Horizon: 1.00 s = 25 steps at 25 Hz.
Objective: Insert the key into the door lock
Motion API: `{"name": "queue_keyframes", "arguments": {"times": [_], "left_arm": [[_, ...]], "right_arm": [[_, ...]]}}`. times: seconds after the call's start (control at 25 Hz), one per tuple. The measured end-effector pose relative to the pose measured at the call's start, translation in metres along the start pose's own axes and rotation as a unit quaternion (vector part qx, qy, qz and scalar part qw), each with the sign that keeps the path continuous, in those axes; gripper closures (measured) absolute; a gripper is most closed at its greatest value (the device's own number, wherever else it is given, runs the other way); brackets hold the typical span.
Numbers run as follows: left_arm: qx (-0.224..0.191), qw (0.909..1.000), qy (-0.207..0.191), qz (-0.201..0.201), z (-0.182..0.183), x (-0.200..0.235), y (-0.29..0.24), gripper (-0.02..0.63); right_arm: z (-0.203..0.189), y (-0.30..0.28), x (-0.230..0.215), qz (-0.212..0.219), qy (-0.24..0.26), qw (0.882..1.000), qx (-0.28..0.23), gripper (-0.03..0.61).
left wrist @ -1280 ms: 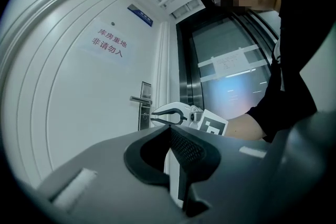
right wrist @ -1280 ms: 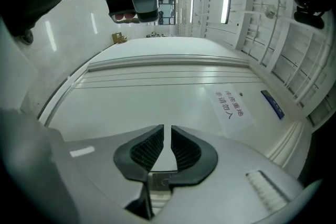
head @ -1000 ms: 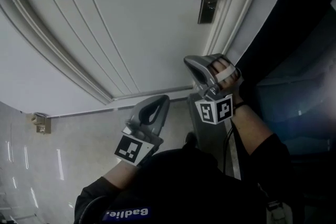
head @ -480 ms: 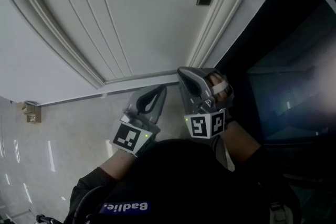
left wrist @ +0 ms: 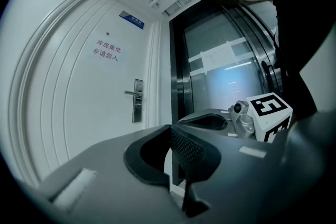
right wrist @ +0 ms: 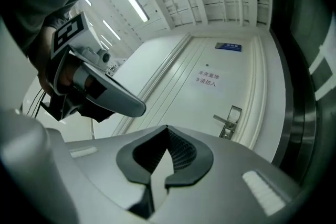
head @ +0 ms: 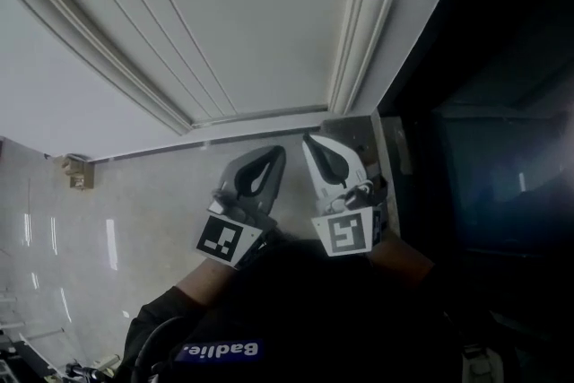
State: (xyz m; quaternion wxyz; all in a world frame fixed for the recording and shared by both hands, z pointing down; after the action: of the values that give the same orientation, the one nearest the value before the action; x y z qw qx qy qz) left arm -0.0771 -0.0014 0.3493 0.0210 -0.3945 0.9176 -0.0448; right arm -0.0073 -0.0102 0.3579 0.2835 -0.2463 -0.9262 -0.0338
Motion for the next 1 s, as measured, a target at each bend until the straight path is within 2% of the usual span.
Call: {"name": "queue_keyframes", "arguments": {"times": [0.08, 0.2, 0.36, 0.44, 0.52, 1.0], "left_arm": [[0.007, 1.0000, 0.002, 0.005, -0.002, -0.018, -0.015, 0.598], [0.033, 0.9993, 0.003, 0.019, -0.012, -0.044, -0.013, 0.598], [0.040, 0.9989, -0.004, 0.022, -0.023, -0.077, -0.001, 0.598], [0.034, 0.9993, -0.007, 0.017, -0.022, -0.084, 0.006, 0.598], [0.026, 0.9996, -0.008, 0.011, -0.021, -0.086, 0.013, 0.598], [-0.028, 0.9995, 0.015, -0.005, -0.020, -0.062, 0.068, 0.598]], "right_arm": [[-0.016, 0.012, -0.013, 0.010, -0.032, 0.999, -0.008, 0.575], [-0.030, 0.035, -0.011, 0.047, -0.114, 0.992, -0.017, 0.575], [-0.043, 0.064, 0.002, 0.082, -0.238, 0.968, -0.014, 0.575], [-0.043, 0.072, 0.005, 0.093, -0.276, 0.957, -0.007, 0.575], [-0.036, 0.076, 0.010, 0.104, -0.288, 0.952, -0.005, 0.575], [0.005, 0.077, 0.070, 0.126, -0.270, 0.954, -0.011, 0.575]]}}
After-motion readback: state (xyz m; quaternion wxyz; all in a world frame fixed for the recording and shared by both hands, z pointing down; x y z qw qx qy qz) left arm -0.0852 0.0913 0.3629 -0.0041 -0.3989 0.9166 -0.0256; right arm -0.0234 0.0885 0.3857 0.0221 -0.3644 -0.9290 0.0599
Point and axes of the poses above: the fingertips, and each gripper's own axes: y backward along the fingers, x to its left, z out of its top, the point moved 3 cm from there along y, backward along the fingers, and after that the axes turned 7 degrees about x, right-handed, at the moved point
